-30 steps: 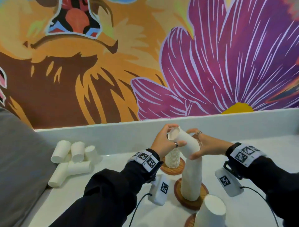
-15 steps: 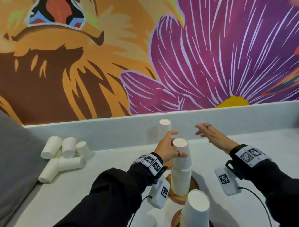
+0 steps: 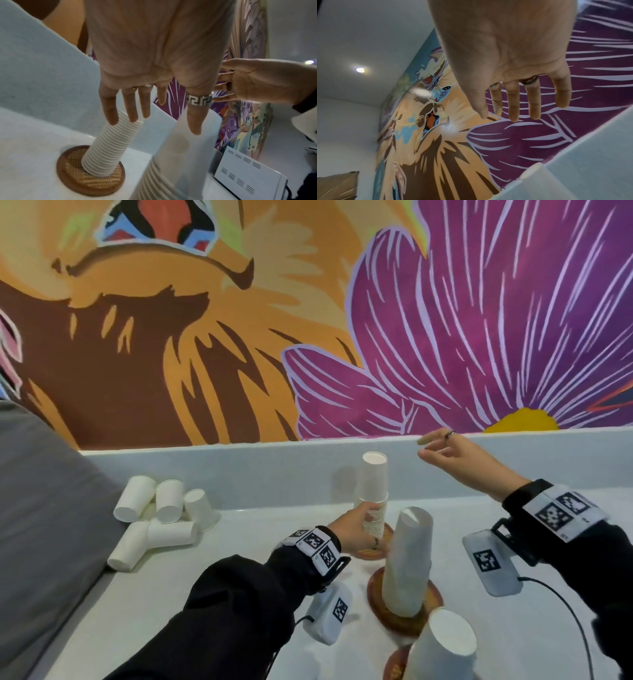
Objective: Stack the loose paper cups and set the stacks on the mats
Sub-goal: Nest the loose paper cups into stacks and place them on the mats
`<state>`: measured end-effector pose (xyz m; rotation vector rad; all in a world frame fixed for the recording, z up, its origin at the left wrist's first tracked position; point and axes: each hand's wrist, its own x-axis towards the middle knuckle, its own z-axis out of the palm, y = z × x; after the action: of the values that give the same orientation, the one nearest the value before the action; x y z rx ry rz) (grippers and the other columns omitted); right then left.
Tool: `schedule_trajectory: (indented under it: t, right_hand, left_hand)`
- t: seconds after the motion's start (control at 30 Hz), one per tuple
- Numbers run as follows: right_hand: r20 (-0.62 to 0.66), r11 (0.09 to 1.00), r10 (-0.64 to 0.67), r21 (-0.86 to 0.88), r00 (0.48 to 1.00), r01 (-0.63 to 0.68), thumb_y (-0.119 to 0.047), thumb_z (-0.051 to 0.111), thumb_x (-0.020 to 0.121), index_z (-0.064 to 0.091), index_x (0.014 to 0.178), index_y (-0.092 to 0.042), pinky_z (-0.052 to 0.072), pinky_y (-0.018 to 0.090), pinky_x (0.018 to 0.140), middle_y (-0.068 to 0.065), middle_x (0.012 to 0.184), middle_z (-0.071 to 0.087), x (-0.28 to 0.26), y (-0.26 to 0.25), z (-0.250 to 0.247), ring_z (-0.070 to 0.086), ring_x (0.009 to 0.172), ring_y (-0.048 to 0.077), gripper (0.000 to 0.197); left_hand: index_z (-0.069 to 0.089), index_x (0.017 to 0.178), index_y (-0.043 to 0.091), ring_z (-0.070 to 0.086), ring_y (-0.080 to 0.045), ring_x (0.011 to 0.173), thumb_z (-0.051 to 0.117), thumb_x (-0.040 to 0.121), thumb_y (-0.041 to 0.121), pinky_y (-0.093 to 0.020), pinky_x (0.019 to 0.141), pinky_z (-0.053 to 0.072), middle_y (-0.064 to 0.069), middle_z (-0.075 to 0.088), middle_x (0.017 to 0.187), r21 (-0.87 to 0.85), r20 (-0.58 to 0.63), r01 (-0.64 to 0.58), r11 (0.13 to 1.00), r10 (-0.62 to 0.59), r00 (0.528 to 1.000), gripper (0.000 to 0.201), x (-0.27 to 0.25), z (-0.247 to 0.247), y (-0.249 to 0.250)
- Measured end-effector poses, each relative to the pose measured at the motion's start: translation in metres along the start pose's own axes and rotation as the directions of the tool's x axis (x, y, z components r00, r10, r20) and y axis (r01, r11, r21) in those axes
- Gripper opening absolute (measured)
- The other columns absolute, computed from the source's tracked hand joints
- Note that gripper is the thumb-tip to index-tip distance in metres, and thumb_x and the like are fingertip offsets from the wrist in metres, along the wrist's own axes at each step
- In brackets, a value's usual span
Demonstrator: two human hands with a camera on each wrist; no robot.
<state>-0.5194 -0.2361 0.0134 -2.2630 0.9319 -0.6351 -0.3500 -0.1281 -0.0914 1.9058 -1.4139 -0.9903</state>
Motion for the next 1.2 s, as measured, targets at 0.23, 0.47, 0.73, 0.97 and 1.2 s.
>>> schedule_trajectory:
  t: [0.23,0.47,0.73,0.97,1.2]
  right_hand:
    - [0.155,0.959,-0.177,-0.193,0.972,0.206,-0.036,0.056,0.091,0.054,0.12,-0.018,0.041,0.029,0.097,0.001,0.123,0.059,0.021,-0.08,0.026,0.054,0.113,0.014,0.034]
    - [0.328,0.928,-0.204,-0.234,0.922,0.288,-0.039,0.055,0.092,0.042,0.133,-0.019,0.038,0.024,0.091,0.003,0.128,0.054,0.046,-0.152,0.123,0.051,0.114,0.014,0.048]
    - [0.494,0.964,-0.095,-0.172,0.864,0.204,-0.037,0.053,0.094,0.042,0.132,-0.017,0.038,0.026,0.086,0.005,0.128,0.053,0.076,-0.186,0.261,0.051,0.114,0.02,0.045]
    - [0.5,0.99,-0.043,-0.093,0.865,0.103,-0.031,0.054,0.094,0.042,0.131,-0.014,0.036,0.024,0.081,0.008,0.126,0.054,0.105,-0.196,0.36,0.052,0.102,0.019,0.043]
    - [0.386,0.997,0.045,0.039,0.921,-0.065,-0.029,0.056,0.092,0.034,0.136,-0.009,0.037,0.031,0.099,0.015,0.133,0.046,0.133,-0.207,0.434,0.049,0.12,0.028,0.053]
  left_hand:
    - [0.031,0.142,0.025,0.044,-0.021,0.127,0.067,0.085,0.032,-0.027,0.092,0.039,-0.004,0.04,0.143,0.038,-0.145,0.104,0.994,-0.097,0.985,0.068,-0.046,-0.082,-0.061]
    - [0.032,0.141,0.019,0.045,-0.024,0.127,0.065,0.087,0.029,-0.03,0.097,0.038,-0.009,0.04,0.143,-0.034,-0.3,0.268,0.963,-0.265,0.916,0.064,-0.093,-0.159,-0.152]
    - [0.036,0.138,0.011,0.046,-0.028,0.125,0.065,0.086,0.014,-0.033,0.102,0.039,-0.017,0.045,0.137,-0.154,-0.489,0.348,0.925,-0.377,0.786,0.06,-0.119,-0.225,-0.236]
    - [0.039,0.137,0.016,0.039,-0.032,0.128,0.062,0.085,0.015,-0.035,0.105,0.034,-0.016,0.045,0.137,-0.18,-0.627,0.399,0.899,-0.417,0.658,0.057,-0.117,-0.271,-0.281]
    - [0.029,0.144,0.019,0.031,-0.033,0.13,0.058,0.088,0.019,-0.039,0.106,0.03,-0.014,0.034,0.142,-0.191,-0.706,0.411,0.892,-0.415,0.574,0.063,-0.097,-0.304,-0.306]
